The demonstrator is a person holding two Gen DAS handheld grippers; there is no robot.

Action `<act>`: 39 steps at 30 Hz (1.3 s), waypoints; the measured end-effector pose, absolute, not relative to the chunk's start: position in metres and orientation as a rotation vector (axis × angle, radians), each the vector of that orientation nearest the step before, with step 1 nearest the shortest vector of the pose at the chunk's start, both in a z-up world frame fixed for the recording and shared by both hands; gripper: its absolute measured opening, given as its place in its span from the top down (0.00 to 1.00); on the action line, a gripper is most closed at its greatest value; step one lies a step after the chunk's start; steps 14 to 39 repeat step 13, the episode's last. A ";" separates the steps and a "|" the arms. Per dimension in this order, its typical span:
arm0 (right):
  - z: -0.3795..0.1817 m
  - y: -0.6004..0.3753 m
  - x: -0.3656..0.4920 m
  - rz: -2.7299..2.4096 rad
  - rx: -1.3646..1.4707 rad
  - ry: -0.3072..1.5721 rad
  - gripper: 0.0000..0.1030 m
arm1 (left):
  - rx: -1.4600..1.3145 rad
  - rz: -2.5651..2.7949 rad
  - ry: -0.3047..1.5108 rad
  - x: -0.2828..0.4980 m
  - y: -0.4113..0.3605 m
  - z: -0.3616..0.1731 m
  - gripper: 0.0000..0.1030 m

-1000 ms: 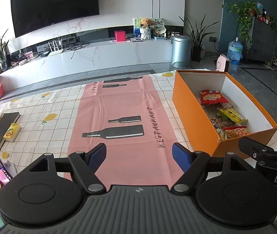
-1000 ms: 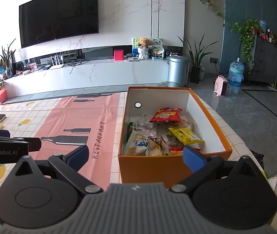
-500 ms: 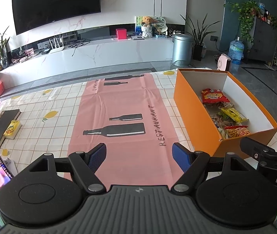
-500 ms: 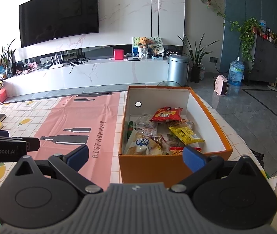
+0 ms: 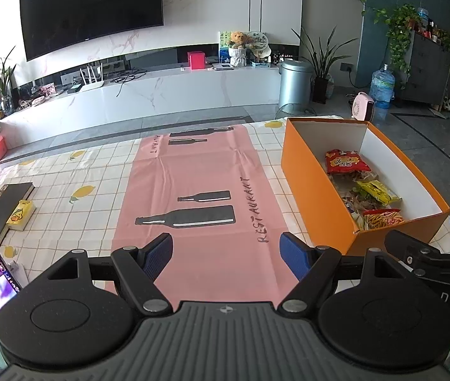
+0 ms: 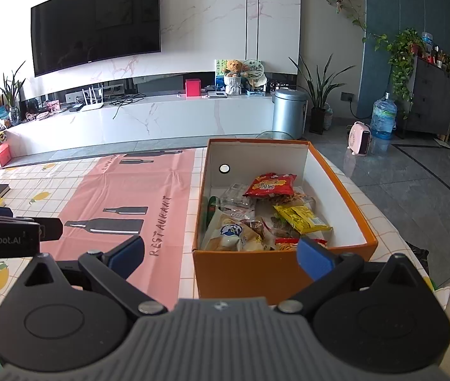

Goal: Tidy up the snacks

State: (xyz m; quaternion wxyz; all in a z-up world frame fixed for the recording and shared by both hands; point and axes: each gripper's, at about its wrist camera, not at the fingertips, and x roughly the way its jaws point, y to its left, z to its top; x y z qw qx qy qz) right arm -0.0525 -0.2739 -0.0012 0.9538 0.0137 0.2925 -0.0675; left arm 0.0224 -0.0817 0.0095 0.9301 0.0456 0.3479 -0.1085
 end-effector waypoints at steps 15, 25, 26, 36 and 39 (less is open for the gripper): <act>0.000 -0.270 -0.054 -0.132 0.018 0.595 0.04 | 0.081 -0.220 0.710 0.020 -0.080 0.010 0.13; 0.000 -0.270 -0.054 -0.132 0.018 0.595 0.04 | 0.081 -0.220 0.710 0.020 -0.080 0.010 0.13; 0.000 -0.270 -0.054 -0.132 0.018 0.595 0.04 | 0.081 -0.220 0.710 0.020 -0.080 0.010 0.13; 0.000 -0.270 -0.054 -0.132 0.018 0.595 0.04 | 0.081 -0.220 0.710 0.020 -0.080 0.010 0.13; 0.000 -0.270 -0.054 -0.132 0.018 0.595 0.04 | 0.081 -0.220 0.710 0.020 -0.080 0.010 0.13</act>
